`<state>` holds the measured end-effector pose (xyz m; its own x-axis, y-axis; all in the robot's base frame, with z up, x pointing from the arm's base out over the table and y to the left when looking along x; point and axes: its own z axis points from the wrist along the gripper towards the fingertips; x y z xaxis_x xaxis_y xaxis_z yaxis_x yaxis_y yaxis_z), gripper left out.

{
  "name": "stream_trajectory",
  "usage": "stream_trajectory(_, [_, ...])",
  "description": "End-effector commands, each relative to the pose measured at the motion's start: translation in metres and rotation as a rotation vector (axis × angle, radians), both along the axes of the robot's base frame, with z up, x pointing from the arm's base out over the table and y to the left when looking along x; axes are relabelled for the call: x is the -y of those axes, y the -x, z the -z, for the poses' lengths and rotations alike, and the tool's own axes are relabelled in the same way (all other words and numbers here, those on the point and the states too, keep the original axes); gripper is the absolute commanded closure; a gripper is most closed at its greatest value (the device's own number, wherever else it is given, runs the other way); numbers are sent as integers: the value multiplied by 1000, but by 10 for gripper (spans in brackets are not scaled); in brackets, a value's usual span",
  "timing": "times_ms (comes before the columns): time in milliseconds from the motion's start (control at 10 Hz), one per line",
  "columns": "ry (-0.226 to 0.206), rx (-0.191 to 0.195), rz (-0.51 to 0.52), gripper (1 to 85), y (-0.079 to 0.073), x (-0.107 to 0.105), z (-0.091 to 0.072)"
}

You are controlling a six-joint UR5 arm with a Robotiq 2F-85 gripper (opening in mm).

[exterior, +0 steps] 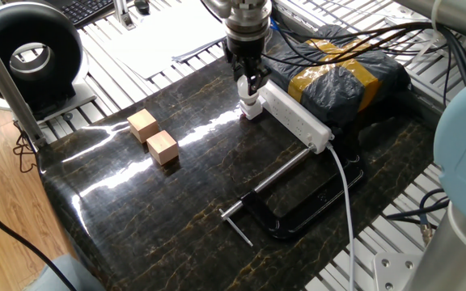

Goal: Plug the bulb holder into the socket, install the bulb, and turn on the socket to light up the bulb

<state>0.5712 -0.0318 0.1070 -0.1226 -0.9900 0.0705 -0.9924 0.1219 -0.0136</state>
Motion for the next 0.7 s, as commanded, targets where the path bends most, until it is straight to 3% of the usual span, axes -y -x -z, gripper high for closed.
stream_trajectory(0, [-27, 3, 68, 847, 0, -4, -1])
stream_trajectory(600, [-33, -4, 225, 847, 5, -5, -3])
